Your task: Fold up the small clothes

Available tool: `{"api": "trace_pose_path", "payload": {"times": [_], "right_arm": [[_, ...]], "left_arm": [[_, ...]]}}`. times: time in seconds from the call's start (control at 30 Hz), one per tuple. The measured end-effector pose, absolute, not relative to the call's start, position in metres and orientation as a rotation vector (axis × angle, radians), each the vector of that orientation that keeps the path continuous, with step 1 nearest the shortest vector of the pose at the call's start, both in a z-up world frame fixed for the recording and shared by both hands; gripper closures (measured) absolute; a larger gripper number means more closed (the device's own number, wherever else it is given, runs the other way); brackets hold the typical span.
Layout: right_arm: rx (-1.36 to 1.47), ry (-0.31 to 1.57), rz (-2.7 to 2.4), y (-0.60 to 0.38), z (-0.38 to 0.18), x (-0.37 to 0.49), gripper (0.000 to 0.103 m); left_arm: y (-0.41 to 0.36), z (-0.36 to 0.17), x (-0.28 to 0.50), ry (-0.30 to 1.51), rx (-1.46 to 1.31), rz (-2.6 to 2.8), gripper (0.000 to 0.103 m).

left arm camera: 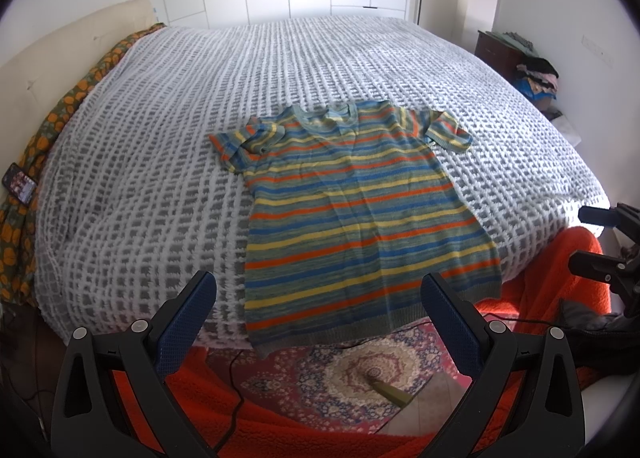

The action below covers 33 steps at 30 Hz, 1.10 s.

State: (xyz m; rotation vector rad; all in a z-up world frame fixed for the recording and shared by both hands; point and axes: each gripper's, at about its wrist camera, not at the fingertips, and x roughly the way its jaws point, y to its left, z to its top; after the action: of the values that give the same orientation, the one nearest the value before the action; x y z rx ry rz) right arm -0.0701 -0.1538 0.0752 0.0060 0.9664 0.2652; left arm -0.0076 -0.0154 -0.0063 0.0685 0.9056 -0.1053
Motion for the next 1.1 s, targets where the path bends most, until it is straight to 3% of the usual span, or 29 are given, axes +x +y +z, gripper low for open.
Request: {"api": "trace_pose_path", "payload": {"times": [1.1], "right_arm": [[-0.001, 0.968, 0.313, -0.1457, 0.0730, -0.0631, 0.000]], "left_arm": [[-0.0102, -0.0070, -0.0098, 0.888, 0.055, -0.092, 0.001]]}}
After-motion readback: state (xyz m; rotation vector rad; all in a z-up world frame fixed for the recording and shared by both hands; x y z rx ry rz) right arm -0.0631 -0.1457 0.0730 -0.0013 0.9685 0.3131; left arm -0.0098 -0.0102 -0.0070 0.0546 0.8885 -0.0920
